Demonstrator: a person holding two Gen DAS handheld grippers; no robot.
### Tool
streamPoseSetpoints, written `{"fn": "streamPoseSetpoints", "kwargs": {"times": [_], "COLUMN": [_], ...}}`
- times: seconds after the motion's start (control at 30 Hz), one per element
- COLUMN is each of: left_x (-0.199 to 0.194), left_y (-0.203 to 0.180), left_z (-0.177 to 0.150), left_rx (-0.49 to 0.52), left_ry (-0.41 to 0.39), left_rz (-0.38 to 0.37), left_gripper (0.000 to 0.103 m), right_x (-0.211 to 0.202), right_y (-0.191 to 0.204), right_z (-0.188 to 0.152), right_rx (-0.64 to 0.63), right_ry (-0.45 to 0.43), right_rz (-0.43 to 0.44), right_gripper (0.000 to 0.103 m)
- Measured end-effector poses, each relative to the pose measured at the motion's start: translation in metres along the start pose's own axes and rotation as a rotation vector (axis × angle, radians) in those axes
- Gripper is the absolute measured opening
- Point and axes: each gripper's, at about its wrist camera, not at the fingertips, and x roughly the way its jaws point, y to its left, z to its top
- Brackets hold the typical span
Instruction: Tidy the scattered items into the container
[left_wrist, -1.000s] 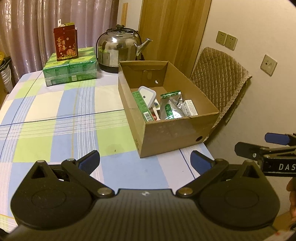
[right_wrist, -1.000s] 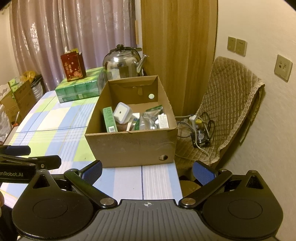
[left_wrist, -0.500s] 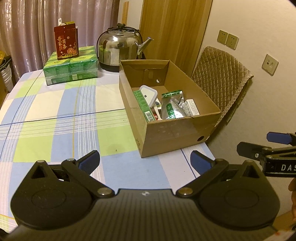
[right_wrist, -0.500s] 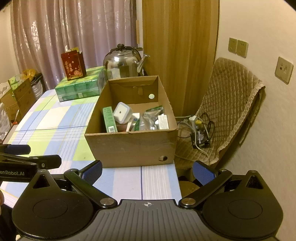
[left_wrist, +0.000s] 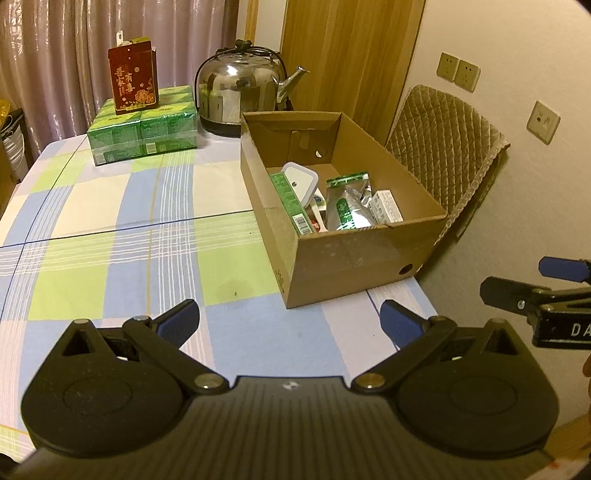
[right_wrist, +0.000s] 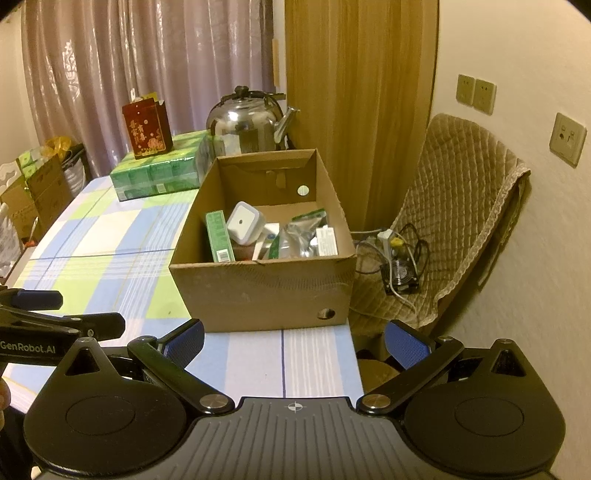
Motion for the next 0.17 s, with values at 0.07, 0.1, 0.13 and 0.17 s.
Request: {"fn": "streamPoseSetpoints", "kwargs": {"times": [0.07,0.1,0.13,0.17], "left_x": [0.0000,-0.0002,0.0000,-0.0003], "left_y": [0.0003,0.0002,0.0000,0.0004], "left_z": [-0.0020,-0.0024,-0.0026,-0.0027], "left_rx": [0.001,0.002,0.002,0.001], "left_ry": [-0.001,-0.004,-0.005,-0.005], "left_rz": [-0.003,-0.005,-0.005,-0.004], "left_gripper": [0.102,0.102,0.102,0.102], "right_x": [-0.0001,-0.0003,0.0000,0.0002], "right_y": [0.0003,0.0008,0.0012,0.0016], "right_z": [-0.0013,-0.0018,-0.0022,-0.0025], "right_rx": [-0.001,-0.001,-0.002,-0.002], "right_ry": [0.001,0.002,0.002,0.003], "right_rz": [0.000,0.001,0.000,0.000], "right_gripper": [0.101,0.101,0.101,0.101]}}
